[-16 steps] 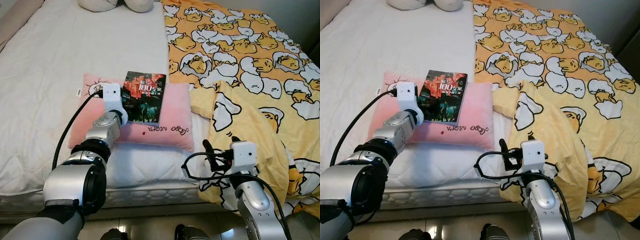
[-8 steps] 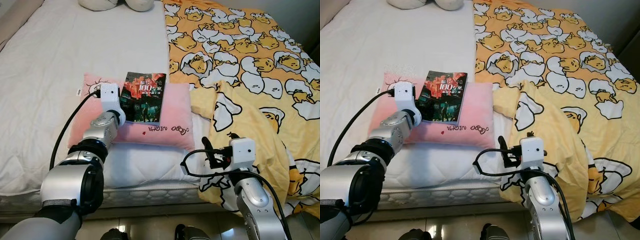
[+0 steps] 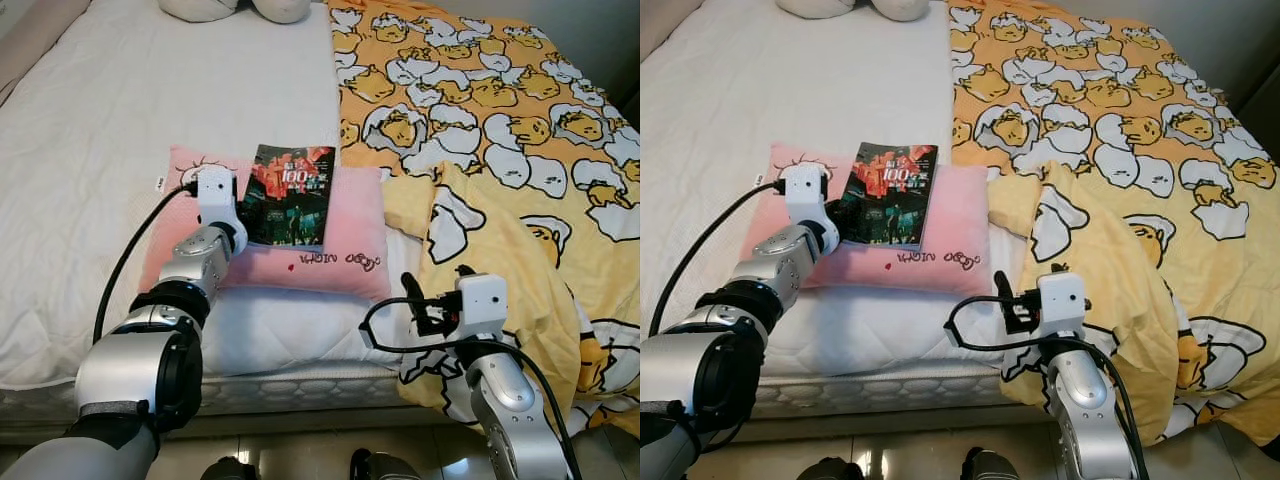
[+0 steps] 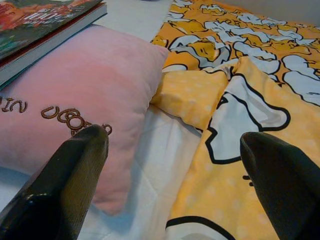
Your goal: Clean up the room
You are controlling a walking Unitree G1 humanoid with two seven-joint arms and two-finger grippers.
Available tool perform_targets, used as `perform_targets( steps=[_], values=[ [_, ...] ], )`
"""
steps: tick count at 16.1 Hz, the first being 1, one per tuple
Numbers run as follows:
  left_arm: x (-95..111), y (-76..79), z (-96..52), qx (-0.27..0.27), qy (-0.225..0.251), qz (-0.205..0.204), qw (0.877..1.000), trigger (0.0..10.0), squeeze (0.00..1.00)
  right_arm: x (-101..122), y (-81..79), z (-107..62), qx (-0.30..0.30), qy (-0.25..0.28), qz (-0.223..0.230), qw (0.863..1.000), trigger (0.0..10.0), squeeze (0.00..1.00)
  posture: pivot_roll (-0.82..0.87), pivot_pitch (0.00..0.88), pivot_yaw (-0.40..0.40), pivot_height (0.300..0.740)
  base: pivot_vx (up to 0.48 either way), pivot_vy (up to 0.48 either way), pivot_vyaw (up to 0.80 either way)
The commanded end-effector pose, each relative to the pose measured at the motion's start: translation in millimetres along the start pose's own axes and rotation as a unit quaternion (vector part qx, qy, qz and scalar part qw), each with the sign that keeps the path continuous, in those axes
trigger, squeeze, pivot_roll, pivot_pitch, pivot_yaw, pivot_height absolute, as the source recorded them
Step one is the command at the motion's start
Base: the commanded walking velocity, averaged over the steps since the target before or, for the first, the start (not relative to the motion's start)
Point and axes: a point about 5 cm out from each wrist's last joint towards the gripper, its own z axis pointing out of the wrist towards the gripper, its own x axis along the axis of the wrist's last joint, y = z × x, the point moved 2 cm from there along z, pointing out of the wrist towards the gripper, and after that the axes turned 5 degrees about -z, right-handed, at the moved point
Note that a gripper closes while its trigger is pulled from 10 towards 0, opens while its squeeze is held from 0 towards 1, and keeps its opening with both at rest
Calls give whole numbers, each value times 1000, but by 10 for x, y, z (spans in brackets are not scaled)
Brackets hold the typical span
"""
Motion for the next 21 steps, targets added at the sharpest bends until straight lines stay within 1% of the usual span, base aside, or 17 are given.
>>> perform_targets(
  steps=[1,2,3,5,8,10,11,12,13,14,15,16,17,18,19,20,21],
  values=[
    [-212,-9,-24,-3,-36,-9,999,0,0,-23,20,1,1,-4,-2,1000,10000,0,-114,83,-71,740,0,0,0],
    [-152,31,-14,-21,-22,-50,998,0,0,-19,20,9,1,-4,-2,1000,10000,0,-109,93,-75,740,0,0,0],
    [-96,99,1,-42,-13,-83,996,0,0,-21,19,14,2,-4,-1,1000,10000,0,-105,95,-75,740,0,0,0],
    [-31,204,20,-71,-4,-80,994,0,0,-26,-6,26,4,-5,1,1000,10000,0,-100,98,-74,740,0,0,0],
    [5,257,25,-88,3,-96,991,0,0,-21,-15,43,5,-3,3,1000,10000,0,-95,99,-74,740,0,0,0],
    [88,388,40,-119,19,-104,987,0,0,-23,-15,52,5,-3,3,1000,10000,0,-92,98,-74,740,0,0,0],
    [172,427,45,-129,34,-119,984,0,0,-19,-18,57,6,-3,3,1000,10000,0,-93,96,-72,740,0,0,0],
    [332,465,42,-147,63,-129,979,0,0,-5,-15,66,5,0,3,1000,10000,0,-94,96,-72,740,0,0,0],
    [590,482,14,-167,111,-125,972,0,0,-1,-6,79,4,1,2,1000,10000,0,-91,93,-70,740,0,0,0],
    [667,481,1,-172,125,-120,970,0,0,0,-4,81,3,2,2,1000,10000,0,-91,93,-70,740,0,0,0],
    [912,423,-71,-164,182,-53,968,0,0,5,2,92,2,3,2,1000,10000,0,-81,85,-68,740,0,0,0],
    [1072,407,-158,-157,228,5,961,0,0,15,8,105,0,6,3,1000,10000,0,-74,79,-65,740,0,0,0],
    [1175,421,-253,-163,264,27,950,0,0,29,19,133,-4,9,4,1000,10000,0,-60,72,-59,740,0,0,0],
    [1205,397,-323,-159,279,49,946,0,0,44,31,165,-6,13,5,1000,10000,0,-44,61,-57,740,0,0,0],
    [1214,333,-380,-147,287,55,945,0,0,61,37,190,-8,16,6,1000,10000,0,-39,58,-58,740,0,0,0],
    [1230,189,-490,-110,308,87,941,0,0,101,32,255,-8,24,9,1000,10000,0,-18,49,-62,740,0,0,0],
    [1230,132,-507,-87,313,105,940,4745,0,113,20,274,-7,26,9,1000,10000,0,-12,45,-62,740,0,0,0]
  ],
)
